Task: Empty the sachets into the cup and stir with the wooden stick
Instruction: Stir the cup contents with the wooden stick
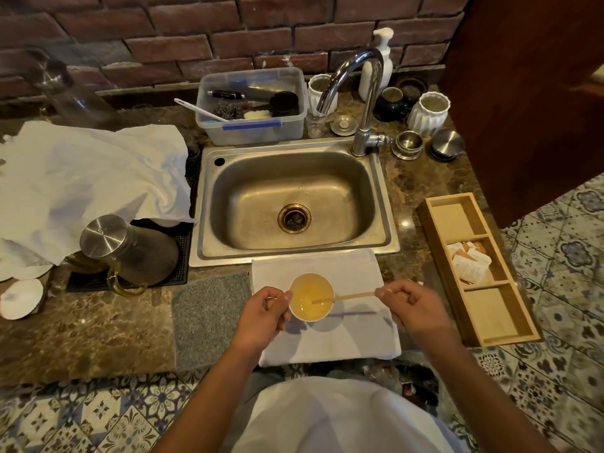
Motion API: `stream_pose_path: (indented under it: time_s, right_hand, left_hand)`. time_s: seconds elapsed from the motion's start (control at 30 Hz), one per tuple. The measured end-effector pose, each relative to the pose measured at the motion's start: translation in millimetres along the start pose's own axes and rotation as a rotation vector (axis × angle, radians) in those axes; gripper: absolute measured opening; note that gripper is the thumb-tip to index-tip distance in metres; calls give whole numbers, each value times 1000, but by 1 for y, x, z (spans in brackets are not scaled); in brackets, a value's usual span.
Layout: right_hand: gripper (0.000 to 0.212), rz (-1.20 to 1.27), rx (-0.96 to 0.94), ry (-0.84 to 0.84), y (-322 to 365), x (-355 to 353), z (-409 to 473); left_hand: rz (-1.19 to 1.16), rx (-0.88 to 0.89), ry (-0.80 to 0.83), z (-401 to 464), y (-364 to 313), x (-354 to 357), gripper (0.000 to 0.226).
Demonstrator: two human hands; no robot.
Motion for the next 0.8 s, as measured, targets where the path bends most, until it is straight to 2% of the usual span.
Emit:
stream_pose_path:
  time_s: [0.17,0.3,0.53,0.6,0.7,0.8]
  right_hand:
    - [15,-131,-54,-67,-12,0,-2]
    - [16,-10,18,-14,-17,0,3]
    - [20,-142,67,73,-35,2,9]
    - [24,-161,72,149,-39,3,8]
    - [24,-71,60,253,-35,6,3]
    - [23,214,120,139,-36,-1,1]
  left_hand:
    - [43,3,-1,1,1,0,25]
    - [45,0,-12,1,3,-1,23]
    - [41,28,-33,1,1,0,24]
    - [50,33,-40,0,1,1,24]
    - [55,34,-46,-2,-1,1,24]
    - [40,32,-48,-1,-1,1,21]
Point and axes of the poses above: each hand's wrist, its own z-axis towards the middle knuckle, its own x-axis out of the palm, y = z × x, the point moved 5 cm from there along z, towards the middle knuckle
